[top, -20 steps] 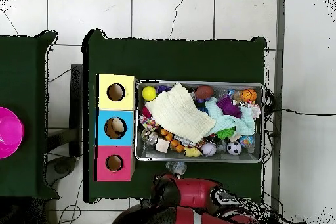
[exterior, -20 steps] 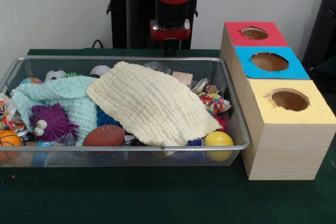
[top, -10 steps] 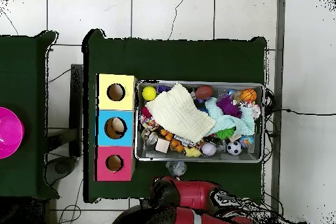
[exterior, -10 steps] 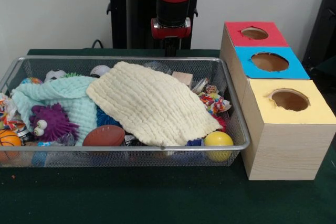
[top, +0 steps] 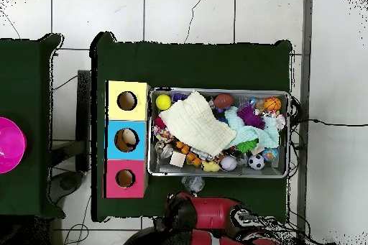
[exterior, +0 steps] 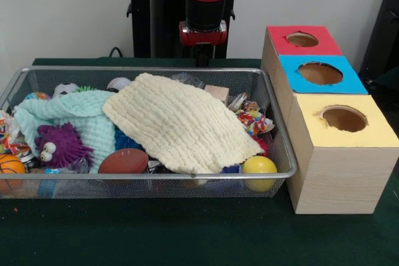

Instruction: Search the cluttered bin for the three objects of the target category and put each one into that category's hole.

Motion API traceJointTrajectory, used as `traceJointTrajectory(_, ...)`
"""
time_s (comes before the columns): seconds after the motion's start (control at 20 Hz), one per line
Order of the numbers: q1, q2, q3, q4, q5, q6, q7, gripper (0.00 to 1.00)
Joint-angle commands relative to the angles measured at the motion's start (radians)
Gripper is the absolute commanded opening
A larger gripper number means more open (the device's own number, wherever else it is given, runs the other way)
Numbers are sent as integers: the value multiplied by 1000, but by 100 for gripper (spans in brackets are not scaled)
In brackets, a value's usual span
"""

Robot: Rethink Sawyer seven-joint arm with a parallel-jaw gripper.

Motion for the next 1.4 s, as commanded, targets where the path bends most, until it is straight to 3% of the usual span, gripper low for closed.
traceJointTrajectory(0.05, 6, 0, 40, -64, -14, 31, 100, 0)
traceJointTrajectory(0.4, -2, -1, 48, -59, -20, 21, 98, 0)
traceJointTrajectory(0.45, -7, -1, 51, -56, -22, 14, 100, 100)
traceJointTrajectory(0.75, -16, -3, 60, -53, -24, 19, 95, 100)
traceJointTrajectory(0.9, 29, -10, 25, -69, -32, 21, 88, 100)
traceJointTrajectory(1.2, 21, -10, 25, -76, -23, 30, 95, 100)
traceJointTrajectory(1.4, -24, -12, 46, -91, -36, 58, 64, 100)
